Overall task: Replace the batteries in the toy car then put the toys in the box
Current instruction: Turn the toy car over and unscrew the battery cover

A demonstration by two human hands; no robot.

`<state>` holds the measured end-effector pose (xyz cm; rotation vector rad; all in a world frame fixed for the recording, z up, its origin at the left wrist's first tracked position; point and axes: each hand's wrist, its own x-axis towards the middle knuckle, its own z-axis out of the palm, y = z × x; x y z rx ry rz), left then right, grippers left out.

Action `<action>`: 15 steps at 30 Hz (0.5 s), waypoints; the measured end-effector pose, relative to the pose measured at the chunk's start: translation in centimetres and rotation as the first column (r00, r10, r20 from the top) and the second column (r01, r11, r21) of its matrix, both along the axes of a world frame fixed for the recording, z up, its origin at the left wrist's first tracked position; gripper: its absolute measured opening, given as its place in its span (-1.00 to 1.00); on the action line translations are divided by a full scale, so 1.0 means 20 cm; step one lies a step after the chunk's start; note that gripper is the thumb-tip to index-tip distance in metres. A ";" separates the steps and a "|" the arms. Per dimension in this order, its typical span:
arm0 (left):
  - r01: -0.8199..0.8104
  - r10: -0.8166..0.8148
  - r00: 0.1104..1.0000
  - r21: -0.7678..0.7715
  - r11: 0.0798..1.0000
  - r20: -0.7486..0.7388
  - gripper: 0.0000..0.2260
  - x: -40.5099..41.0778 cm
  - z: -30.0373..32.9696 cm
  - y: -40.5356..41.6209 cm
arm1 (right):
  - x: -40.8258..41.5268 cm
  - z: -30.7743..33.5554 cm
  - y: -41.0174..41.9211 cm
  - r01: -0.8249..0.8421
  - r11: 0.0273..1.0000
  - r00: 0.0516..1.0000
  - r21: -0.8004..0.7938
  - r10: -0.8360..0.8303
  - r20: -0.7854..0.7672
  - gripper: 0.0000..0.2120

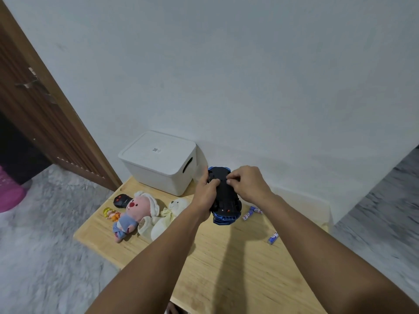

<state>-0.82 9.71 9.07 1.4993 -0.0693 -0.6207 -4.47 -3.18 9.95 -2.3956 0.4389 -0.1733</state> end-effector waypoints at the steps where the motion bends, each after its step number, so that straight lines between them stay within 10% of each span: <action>1: -0.009 0.009 1.000 0.001 1.000 0.000 -0.65 0.00 -0.02 0.01 | 0.00 -0.02 0.01 0.009 1.000 1.000 -0.006 -0.009 0.007 -0.83; 15: 0.012 0.013 0.991 0.188 0.982 -0.131 -0.41 -0.14 -0.32 0.18 | -0.12 -0.39 0.24 -0.184 0.972 0.966 -0.144 0.151 -0.210 -0.93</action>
